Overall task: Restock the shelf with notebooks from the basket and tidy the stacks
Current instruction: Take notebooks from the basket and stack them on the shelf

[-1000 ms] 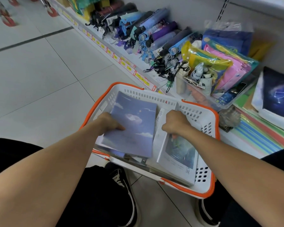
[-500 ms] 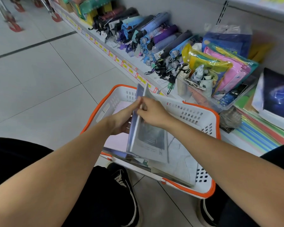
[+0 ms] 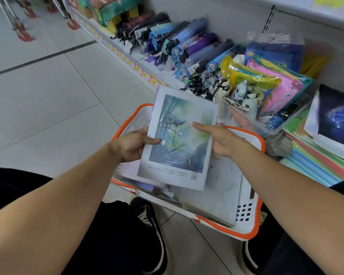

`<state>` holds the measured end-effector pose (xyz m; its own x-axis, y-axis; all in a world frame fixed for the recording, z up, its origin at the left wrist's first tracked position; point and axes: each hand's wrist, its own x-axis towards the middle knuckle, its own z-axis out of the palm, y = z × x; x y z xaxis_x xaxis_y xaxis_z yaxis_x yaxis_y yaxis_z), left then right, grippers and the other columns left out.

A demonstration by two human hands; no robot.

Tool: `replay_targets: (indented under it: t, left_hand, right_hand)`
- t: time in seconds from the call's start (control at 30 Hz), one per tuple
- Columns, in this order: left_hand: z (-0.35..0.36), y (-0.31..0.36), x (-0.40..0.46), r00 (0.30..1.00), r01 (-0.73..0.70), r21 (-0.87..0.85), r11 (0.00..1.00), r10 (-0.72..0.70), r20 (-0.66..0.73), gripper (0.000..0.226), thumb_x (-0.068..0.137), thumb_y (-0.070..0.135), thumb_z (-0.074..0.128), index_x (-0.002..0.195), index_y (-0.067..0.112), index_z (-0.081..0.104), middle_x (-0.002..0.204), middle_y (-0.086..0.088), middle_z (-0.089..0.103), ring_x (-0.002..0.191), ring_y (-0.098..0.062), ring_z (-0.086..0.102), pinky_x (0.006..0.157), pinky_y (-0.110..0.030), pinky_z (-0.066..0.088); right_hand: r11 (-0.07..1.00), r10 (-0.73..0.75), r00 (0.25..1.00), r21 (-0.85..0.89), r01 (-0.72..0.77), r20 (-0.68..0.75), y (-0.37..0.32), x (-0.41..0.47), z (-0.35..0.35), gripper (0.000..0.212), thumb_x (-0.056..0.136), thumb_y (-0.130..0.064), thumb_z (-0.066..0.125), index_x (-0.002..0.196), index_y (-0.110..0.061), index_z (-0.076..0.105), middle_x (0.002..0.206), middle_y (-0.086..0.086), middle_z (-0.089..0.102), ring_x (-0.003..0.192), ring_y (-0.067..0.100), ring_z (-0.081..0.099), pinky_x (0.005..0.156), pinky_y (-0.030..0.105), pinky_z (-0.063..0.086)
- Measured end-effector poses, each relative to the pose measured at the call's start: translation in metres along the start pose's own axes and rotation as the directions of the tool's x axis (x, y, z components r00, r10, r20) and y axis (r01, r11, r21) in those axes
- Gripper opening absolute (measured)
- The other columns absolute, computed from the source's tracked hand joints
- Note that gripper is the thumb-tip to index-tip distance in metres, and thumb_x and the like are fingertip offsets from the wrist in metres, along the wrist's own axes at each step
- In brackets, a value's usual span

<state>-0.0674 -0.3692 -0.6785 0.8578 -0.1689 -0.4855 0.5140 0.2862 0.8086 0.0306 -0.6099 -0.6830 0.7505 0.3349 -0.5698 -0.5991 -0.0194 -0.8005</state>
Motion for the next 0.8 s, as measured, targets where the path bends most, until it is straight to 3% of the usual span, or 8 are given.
replay_targets:
  t: [0.1,0.2,0.43,0.5,0.6,0.67,0.73,0.8]
  left_hand:
    - [0.021,0.007,0.012,0.999,-0.048,0.046,0.998,0.049,-0.018,0.051,0.081,-0.006,0.057,0.128,0.012,0.059,0.117,-0.011,0.070,0.103,-0.029,0.068,0.091,-0.041,0.056]
    - [0.048,0.018,0.030,0.992,-0.098,0.186,0.978,0.111,-0.061,0.040,0.090,0.005,0.061,0.130,0.009,0.058,0.121,-0.012,0.068,0.113,-0.033,0.064,0.099,-0.048,0.050]
    - [0.101,0.052,0.036,0.890,-0.367,0.200,0.908,0.406,-0.210,0.032,0.086,0.015,0.072,0.116,0.007,0.065,0.106,-0.012,0.074,0.092,-0.026,0.071,0.086,-0.041,0.057]
    - [0.108,0.072,0.033,0.863,-0.429,0.150,0.891,0.453,-0.222,0.035,0.087,0.016,0.072,0.119,0.006,0.064,0.108,-0.012,0.073,0.094,-0.027,0.070,0.084,-0.039,0.057]
    - [0.118,0.117,0.025,0.827,-0.509,0.032,0.860,0.499,-0.260,0.035,0.089,0.021,0.069,0.122,0.008,0.064,0.112,-0.014,0.072,0.097,-0.030,0.069,0.084,-0.041,0.057]
    - [0.129,0.155,0.017,0.781,-0.582,-0.004,0.813,0.558,-0.282,0.035,0.089,0.025,0.069,0.121,0.011,0.065,0.112,-0.012,0.072,0.097,-0.028,0.070,0.083,-0.041,0.057]
    - [0.142,0.196,0.009,0.724,-0.650,0.031,0.759,0.631,-0.277,0.034,0.090,0.026,0.068,0.121,0.014,0.065,0.110,-0.009,0.073,0.098,-0.027,0.071,0.083,-0.042,0.058]
    - [0.159,0.239,0.001,0.678,-0.694,0.097,0.713,0.693,-0.244,0.031,0.093,0.027,0.065,0.120,0.014,0.064,0.108,-0.008,0.074,0.095,-0.026,0.072,0.080,-0.041,0.059]
  right_hand:
    - [0.978,-0.195,0.981,0.075,0.194,0.000,-0.018,-0.012,-0.010,0.065,0.063,-0.010,0.086,0.123,-0.001,0.063,0.108,0.015,0.074,0.098,0.029,0.072,0.085,0.048,0.058]
    - [0.936,-0.344,0.935,0.048,0.349,-0.086,-0.036,-0.022,-0.027,0.027,0.077,-0.002,0.079,0.102,-0.006,0.070,0.092,0.007,0.077,0.085,0.021,0.075,0.077,0.038,0.060]
    - [0.859,-0.493,0.856,0.072,0.507,-0.158,-0.073,-0.055,-0.038,0.024,0.080,-0.006,0.078,0.103,-0.010,0.072,0.100,0.008,0.077,0.092,0.024,0.073,0.080,0.042,0.059]
    - [0.819,-0.564,0.820,0.064,0.571,-0.102,-0.095,-0.070,-0.034,0.033,0.080,-0.008,0.077,0.111,-0.009,0.068,0.109,0.011,0.074,0.099,0.028,0.072,0.086,0.045,0.058]
    - [0.741,-0.654,0.756,-0.181,0.647,0.025,-0.129,-0.098,-0.028,0.043,0.080,-0.006,0.078,0.118,-0.015,0.061,0.111,0.005,0.073,0.099,0.019,0.071,0.081,0.030,0.059]
    - [0.622,-0.719,0.692,-0.384,0.682,0.064,-0.151,-0.114,-0.025,0.039,0.086,-0.010,0.074,0.117,-0.028,0.058,0.111,-0.005,0.071,0.099,0.013,0.069,0.080,0.025,0.057]
    - [0.524,-0.780,0.618,-0.442,0.728,0.093,-0.175,-0.127,-0.024,0.031,0.094,-0.019,0.066,0.120,-0.033,0.057,0.117,-0.006,0.069,0.105,0.015,0.067,0.086,0.035,0.056]
    - [0.534,-0.814,0.581,-0.366,0.763,0.023,-0.206,-0.139,-0.024,0.026,0.097,-0.017,0.063,0.122,-0.024,0.059,0.116,0.001,0.070,0.097,0.024,0.071,0.072,0.045,0.060]
